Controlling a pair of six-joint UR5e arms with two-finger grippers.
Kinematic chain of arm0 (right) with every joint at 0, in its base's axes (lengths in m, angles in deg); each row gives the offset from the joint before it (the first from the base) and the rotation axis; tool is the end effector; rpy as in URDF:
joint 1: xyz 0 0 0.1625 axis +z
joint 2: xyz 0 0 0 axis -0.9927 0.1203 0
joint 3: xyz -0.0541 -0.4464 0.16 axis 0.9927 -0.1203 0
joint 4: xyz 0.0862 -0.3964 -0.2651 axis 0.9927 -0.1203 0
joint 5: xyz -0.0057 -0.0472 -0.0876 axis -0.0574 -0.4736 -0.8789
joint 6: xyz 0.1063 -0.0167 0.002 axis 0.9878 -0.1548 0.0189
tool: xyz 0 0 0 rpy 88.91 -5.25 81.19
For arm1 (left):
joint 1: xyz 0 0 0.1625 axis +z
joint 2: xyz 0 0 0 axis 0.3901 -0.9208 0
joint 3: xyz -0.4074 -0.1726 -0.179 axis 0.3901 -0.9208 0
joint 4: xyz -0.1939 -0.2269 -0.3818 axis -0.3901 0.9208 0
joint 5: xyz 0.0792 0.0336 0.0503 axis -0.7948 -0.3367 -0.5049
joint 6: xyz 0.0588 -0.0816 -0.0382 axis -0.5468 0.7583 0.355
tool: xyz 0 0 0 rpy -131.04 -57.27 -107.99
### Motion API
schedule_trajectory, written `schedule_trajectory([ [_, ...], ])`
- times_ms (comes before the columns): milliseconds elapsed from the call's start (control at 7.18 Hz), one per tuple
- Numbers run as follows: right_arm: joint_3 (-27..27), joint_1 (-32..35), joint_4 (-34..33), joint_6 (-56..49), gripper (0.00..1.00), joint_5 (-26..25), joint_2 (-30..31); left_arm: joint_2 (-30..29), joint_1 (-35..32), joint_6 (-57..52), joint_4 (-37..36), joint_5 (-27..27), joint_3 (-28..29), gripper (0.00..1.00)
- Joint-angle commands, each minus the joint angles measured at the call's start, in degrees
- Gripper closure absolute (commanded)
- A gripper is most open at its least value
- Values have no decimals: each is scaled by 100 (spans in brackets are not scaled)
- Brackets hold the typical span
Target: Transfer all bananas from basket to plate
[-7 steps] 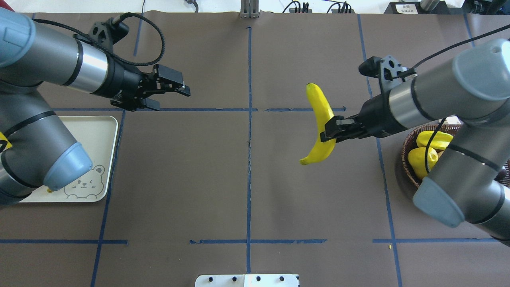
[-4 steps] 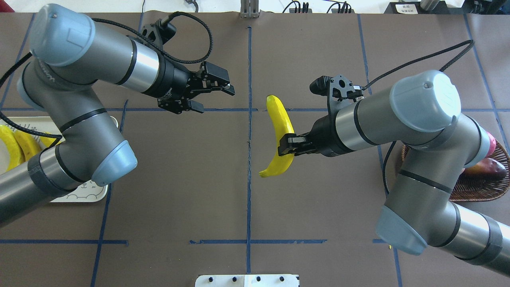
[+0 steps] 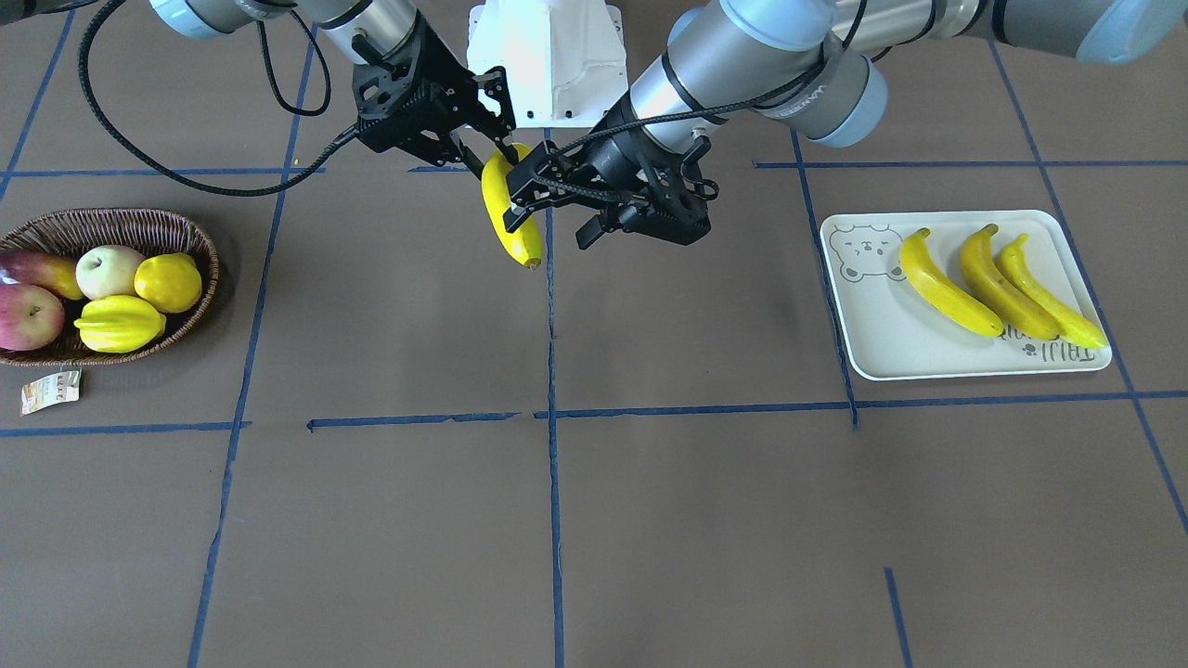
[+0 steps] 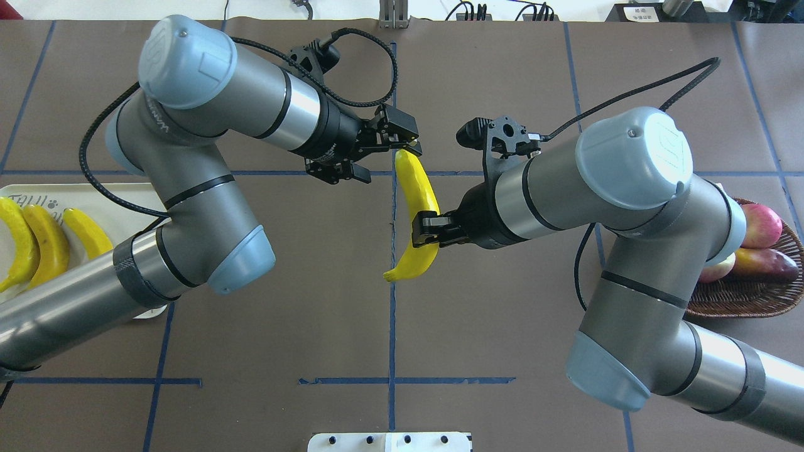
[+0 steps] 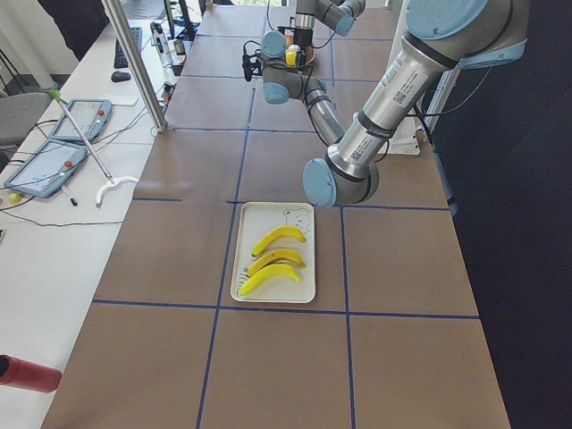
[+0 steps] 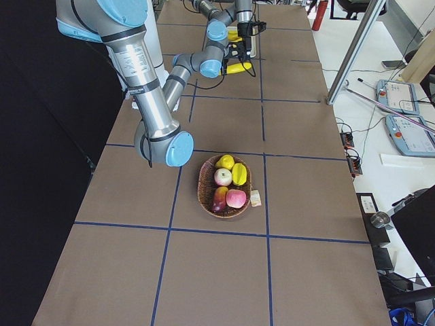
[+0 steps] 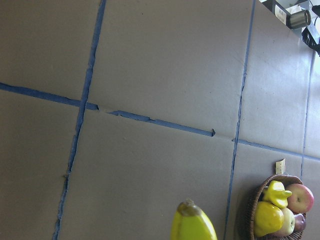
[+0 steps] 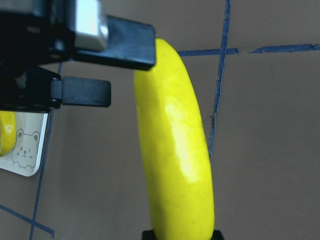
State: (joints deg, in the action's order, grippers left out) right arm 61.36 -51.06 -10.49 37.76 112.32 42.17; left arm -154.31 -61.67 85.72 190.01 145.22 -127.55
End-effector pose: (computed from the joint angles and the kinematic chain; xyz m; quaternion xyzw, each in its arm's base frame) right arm -0.4841 -0.4072 0.1460 0.0823 -0.5825 -0.0276 0.8082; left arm 0.5332 -0.5272 0.0908 0.0034 0.6610 -0.0941 0.7444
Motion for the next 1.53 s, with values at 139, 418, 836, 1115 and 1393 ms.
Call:
schedule_trajectory([
  [139, 5, -30, -7, 6, 99, -25, -23, -149, 400, 18, 1, -404, 60, 25],
  [418, 5, -38, -7, 6, 98, -25, -23, -140, 426, 0, 1, -404, 60, 100],
  [836, 214, 32, -16, 15, 0, 28, 47, -132, 295, -8, -8, -395, 34, 100],
  [1115, 521, 180, -60, 23, 0, 37, 205, -88, 15, -78, -549, -264, 51, 100],
  [1393, 899, 453, -332, 23, 0, 46, 511, 401, -451, -942, -2058, 316, -27, 100],
])
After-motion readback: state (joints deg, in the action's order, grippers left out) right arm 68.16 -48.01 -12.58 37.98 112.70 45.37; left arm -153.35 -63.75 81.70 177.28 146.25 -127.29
